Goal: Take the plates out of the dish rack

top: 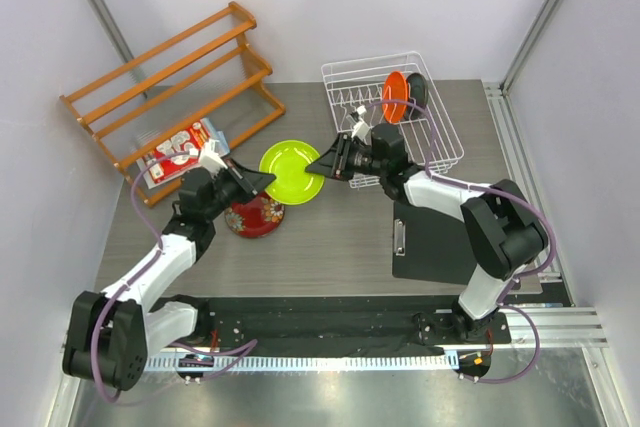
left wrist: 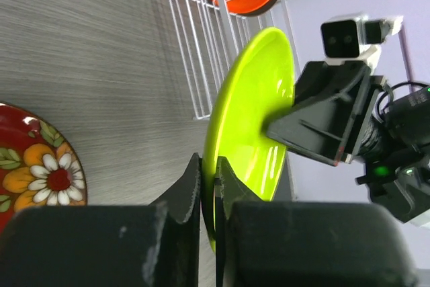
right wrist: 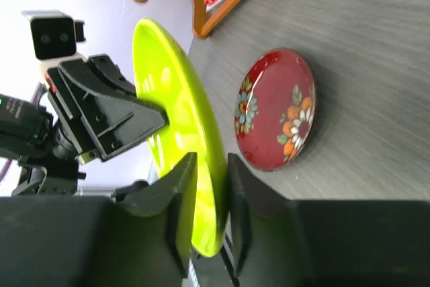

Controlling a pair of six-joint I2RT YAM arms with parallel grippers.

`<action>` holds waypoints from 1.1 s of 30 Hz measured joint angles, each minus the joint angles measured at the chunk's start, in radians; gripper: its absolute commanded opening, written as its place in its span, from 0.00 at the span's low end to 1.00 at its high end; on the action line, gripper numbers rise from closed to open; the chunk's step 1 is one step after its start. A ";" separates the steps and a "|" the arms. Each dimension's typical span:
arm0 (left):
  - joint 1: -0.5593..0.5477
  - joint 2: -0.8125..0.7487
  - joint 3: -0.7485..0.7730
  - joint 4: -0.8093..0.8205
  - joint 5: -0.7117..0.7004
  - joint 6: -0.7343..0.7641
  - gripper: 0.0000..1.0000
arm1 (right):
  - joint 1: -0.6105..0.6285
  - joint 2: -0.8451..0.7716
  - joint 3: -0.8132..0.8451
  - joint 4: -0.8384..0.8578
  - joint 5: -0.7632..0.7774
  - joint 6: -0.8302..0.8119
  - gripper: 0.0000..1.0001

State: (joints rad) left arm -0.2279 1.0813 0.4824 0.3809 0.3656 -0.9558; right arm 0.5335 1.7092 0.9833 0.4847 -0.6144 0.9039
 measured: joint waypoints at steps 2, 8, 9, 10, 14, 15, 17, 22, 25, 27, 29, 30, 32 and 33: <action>-0.002 -0.014 0.000 -0.022 -0.020 0.024 0.00 | 0.002 0.001 0.009 -0.031 -0.018 -0.003 0.54; -0.004 -0.130 -0.004 -0.232 -0.218 0.105 0.00 | 0.014 -0.018 0.126 -0.320 0.106 -0.182 0.69; -0.003 -0.147 -0.005 -0.257 -0.244 0.113 0.00 | 0.014 -0.034 0.143 -0.372 0.140 -0.215 0.69; -0.003 -0.170 -0.007 -0.287 -0.282 0.123 0.00 | 0.011 -0.051 0.157 -0.415 0.169 -0.244 0.69; -0.003 -0.219 -0.019 -0.350 -0.374 0.145 0.00 | -0.008 -0.113 0.185 -0.515 0.255 -0.320 0.69; -0.003 -0.220 -0.021 -0.361 -0.393 0.148 0.00 | -0.011 -0.123 0.185 -0.527 0.266 -0.330 0.70; -0.003 -0.215 -0.029 -0.386 -0.426 0.151 0.00 | -0.021 -0.140 0.186 -0.551 0.291 -0.352 0.69; -0.003 -0.172 -0.060 -0.415 -0.467 0.144 0.00 | -0.036 -0.143 0.186 -0.606 0.325 -0.384 0.69; -0.003 -0.133 -0.077 -0.418 -0.479 0.133 0.00 | -0.048 -0.143 0.186 -0.622 0.332 -0.396 0.70; -0.002 -0.115 -0.087 -0.415 -0.484 0.121 0.00 | -0.058 -0.143 0.186 -0.630 0.333 -0.402 0.69; 0.000 -0.099 -0.094 -0.401 -0.491 0.114 0.01 | -0.072 -0.143 0.186 -0.638 0.332 -0.407 0.70; 0.001 -0.095 -0.097 -0.394 -0.492 0.108 0.04 | -0.079 -0.143 0.186 -0.641 0.332 -0.409 0.69; 0.001 -0.089 -0.100 -0.383 -0.494 0.100 0.20 | -0.095 -0.143 0.186 -0.644 0.332 -0.413 0.70; 0.001 -0.087 -0.101 -0.378 -0.496 0.095 0.24 | -0.107 -0.143 0.186 -0.644 0.332 -0.416 0.69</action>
State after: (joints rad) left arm -0.2272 0.9947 0.3817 0.0029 -0.1307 -0.8604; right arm 0.4267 1.5661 1.1690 -0.1596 -0.2829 0.4881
